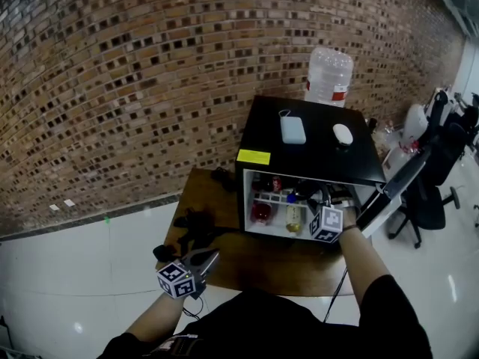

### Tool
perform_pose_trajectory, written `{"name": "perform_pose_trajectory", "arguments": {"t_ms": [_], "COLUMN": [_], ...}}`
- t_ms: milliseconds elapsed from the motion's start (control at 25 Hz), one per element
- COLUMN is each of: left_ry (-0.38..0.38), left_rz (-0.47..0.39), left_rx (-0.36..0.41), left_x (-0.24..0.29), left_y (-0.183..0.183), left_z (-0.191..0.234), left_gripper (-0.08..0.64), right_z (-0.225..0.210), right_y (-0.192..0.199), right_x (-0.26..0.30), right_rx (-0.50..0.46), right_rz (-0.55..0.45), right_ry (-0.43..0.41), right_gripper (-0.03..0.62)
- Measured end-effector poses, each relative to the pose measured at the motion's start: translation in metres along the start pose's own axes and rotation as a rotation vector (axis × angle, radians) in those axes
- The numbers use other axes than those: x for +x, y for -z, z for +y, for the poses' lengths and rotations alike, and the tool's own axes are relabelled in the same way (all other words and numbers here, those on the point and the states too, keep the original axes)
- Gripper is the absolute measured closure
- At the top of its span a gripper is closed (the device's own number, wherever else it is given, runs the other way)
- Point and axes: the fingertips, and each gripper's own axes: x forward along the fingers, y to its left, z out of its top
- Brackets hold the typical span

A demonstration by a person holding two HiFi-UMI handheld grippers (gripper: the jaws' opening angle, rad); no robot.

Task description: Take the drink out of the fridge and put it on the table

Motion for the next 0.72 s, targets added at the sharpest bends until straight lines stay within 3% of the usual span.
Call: {"name": "perform_pose_trajectory", "arguments": {"t_ms": [440,720], "left_ry": [-0.032,-0.048], "left_rz": [0.007,0.005], "left_rx": [-0.017,-0.029], "left_x": [-0.009,-0.012], "left_y": [0.008,0.007], "left_z": [0.013,0.016], "left_gripper": [0.574,0.574], "right_z": [0.009,0.017], "right_y": [-0.006,-0.008], "right_x": [0.027,0.032], "right_rx": [-0.130,-0.155], "right_rz": [-0.028,0.001], "right_ry": [-0.158,-0.253], "right_gripper": [0.261,0.308]}}
